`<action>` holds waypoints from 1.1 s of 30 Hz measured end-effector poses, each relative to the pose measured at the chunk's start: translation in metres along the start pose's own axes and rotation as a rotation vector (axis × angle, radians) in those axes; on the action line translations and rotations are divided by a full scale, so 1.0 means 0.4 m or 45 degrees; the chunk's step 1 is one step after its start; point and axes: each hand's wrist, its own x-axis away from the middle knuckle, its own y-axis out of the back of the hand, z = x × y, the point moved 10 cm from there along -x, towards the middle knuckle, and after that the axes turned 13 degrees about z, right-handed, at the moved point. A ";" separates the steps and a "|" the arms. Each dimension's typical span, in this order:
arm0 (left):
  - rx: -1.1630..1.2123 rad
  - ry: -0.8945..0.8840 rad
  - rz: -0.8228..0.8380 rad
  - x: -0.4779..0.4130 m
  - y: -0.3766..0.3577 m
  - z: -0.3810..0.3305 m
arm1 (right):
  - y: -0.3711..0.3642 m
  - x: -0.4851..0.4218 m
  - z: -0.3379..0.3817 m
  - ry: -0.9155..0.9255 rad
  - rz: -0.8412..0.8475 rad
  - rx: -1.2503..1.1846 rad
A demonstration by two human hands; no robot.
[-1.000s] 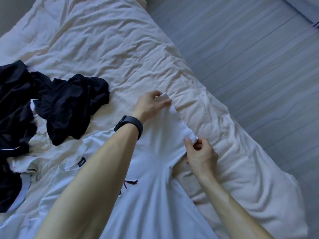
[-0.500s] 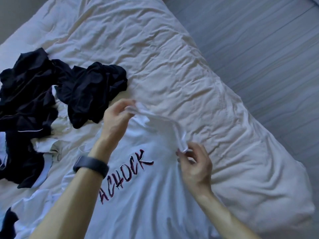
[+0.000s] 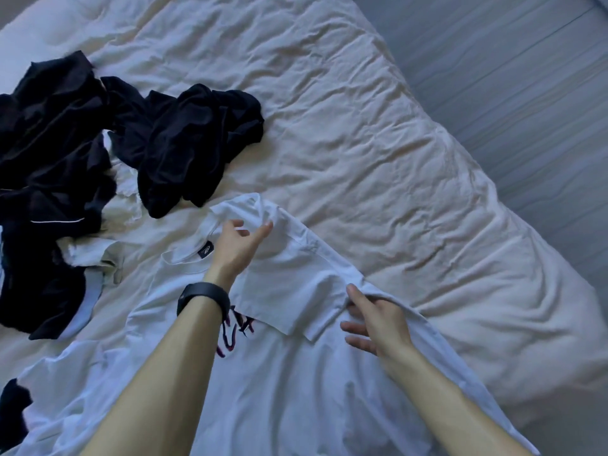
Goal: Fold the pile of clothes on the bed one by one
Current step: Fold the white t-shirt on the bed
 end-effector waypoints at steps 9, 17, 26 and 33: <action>0.311 -0.244 0.206 -0.131 -0.021 -0.172 | -0.002 -0.093 0.041 0.023 0.003 -0.722; -0.017 -0.216 0.249 -0.210 -0.098 -0.188 | 0.038 -0.116 0.043 0.124 -0.089 -0.433; -0.279 -0.246 0.321 -0.204 -0.092 -0.189 | 0.022 -0.101 0.068 0.231 -0.287 0.244; -0.263 -0.237 0.215 -0.170 -0.077 -0.160 | 0.021 -0.081 0.057 0.126 -0.231 0.480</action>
